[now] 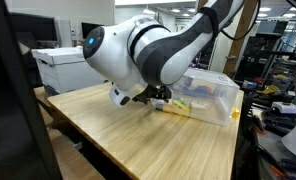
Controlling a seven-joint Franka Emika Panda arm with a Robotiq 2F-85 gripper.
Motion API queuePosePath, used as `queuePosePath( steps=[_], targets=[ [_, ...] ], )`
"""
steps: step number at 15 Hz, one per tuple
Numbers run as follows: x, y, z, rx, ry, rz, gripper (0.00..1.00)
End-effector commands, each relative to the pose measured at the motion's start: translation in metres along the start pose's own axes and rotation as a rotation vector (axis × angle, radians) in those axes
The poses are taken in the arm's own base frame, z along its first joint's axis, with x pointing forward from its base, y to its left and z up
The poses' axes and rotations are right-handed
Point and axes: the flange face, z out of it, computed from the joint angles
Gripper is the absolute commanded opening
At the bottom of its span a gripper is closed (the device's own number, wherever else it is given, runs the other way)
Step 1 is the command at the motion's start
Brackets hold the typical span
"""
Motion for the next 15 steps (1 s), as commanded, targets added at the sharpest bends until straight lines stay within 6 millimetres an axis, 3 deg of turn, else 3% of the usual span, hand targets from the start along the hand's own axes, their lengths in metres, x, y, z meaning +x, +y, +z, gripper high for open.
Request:
queuePosePath(
  steps=[1,15],
  targets=[
    [-0.004,-0.002,0.0,0.03,-0.043,-0.063,1.0],
    [0.003,-0.006,0.013,0.073,-0.094,-0.199,1.0]
  ],
)
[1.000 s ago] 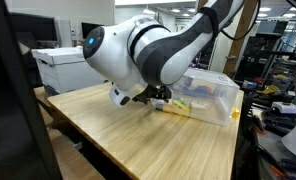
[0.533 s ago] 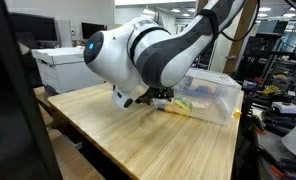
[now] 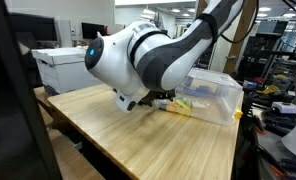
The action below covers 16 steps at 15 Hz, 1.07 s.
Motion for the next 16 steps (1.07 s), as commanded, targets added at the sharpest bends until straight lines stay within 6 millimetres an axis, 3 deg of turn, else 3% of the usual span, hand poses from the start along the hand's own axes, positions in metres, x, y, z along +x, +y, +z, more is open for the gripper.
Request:
queuePosePath(
  steps=[1,9,10,12,16],
  targets=[
    [-0.0033,-0.0009,0.0021,0.012,-0.061,-0.07,1.0],
    [-0.0005,-0.0003,0.0049,0.019,-0.127,-0.107,1.0],
    [-0.0003,-0.0005,0.0051,0.017,-0.134,-0.112,0.75],
    [0.0004,-0.0006,0.005,0.016,-0.143,-0.117,0.71],
    [0.0012,-0.0021,0.0041,0.023,-0.163,-0.131,0.51]
  ],
)
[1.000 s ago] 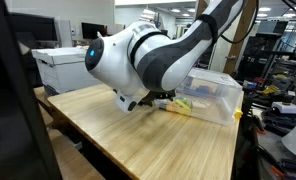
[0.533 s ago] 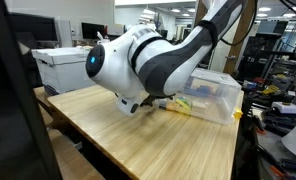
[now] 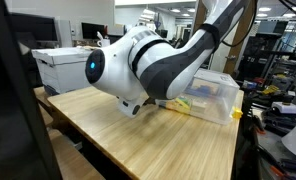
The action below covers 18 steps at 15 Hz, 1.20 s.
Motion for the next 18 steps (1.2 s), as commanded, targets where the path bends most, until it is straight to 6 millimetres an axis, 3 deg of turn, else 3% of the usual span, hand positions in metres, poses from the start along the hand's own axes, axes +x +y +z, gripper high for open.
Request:
queuePosePath(
  steps=[1,10,18],
  targets=[
    [-0.005,-0.002,0.0,0.013,-0.046,-0.043,0.45],
    [-0.004,-0.001,0.001,0.007,-0.023,-0.106,0.06],
    [-0.015,-0.005,-0.005,-0.009,0.002,-0.142,0.05]
  ],
)
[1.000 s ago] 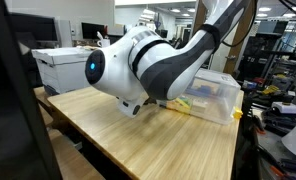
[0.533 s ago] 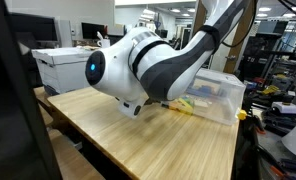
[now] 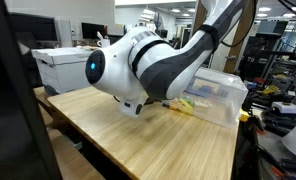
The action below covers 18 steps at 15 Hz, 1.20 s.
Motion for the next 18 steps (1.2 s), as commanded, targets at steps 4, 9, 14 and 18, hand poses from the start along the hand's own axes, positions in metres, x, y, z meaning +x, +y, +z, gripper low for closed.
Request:
queuePosePath(
  steps=[4,9,14,18],
  targets=[
    [-0.023,-0.014,-0.013,-0.021,0.006,0.011,0.04],
    [-0.042,-0.024,-0.021,-0.041,-0.003,0.08,0.02],
    [-0.06,-0.036,-0.031,-0.061,-0.013,0.134,0.02],
    [-0.072,-0.047,-0.039,-0.073,-0.029,0.2,0.02]
  ],
)
